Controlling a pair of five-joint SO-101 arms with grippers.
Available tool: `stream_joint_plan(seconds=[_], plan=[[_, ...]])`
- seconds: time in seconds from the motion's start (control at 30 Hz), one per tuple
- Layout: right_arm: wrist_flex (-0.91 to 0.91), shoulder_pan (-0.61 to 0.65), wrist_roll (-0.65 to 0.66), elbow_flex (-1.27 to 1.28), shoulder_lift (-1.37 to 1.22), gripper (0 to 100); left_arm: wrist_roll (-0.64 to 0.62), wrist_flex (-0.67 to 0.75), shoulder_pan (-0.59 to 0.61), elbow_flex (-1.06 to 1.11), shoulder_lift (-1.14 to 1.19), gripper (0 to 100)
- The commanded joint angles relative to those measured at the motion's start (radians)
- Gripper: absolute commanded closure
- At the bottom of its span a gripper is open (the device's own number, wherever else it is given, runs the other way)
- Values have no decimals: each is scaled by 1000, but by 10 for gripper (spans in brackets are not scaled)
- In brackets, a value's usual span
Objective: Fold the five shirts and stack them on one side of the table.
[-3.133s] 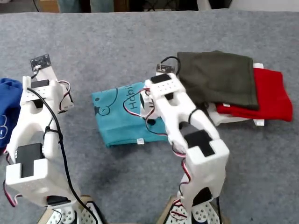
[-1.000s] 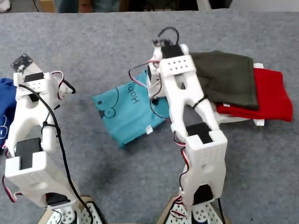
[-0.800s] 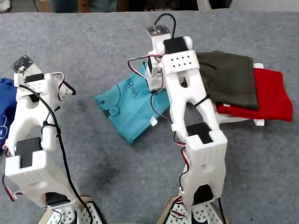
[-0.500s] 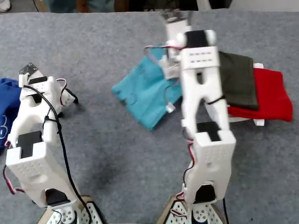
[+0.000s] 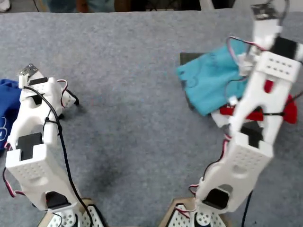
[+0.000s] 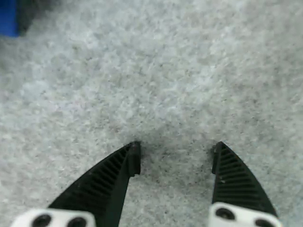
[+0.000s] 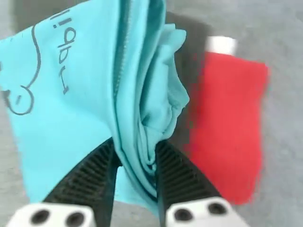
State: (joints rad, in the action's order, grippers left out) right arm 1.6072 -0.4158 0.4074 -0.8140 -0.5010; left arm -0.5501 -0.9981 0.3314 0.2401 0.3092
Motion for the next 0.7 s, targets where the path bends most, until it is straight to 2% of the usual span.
stream_joint_plan(seconds=[0.0,0.27,0.57,0.67], plan=[[-25,-81,28,-54,24,985,-3,11,4,-25,0,733],[-41,-167,34,-54,-10,985,-3,11,2,-25,0,733],[-40,-180,34,-54,-13,982,-2,8,2,-25,0,733],[-40,-178,28,-54,-12,910,8,2,8,-36,-5,733]])
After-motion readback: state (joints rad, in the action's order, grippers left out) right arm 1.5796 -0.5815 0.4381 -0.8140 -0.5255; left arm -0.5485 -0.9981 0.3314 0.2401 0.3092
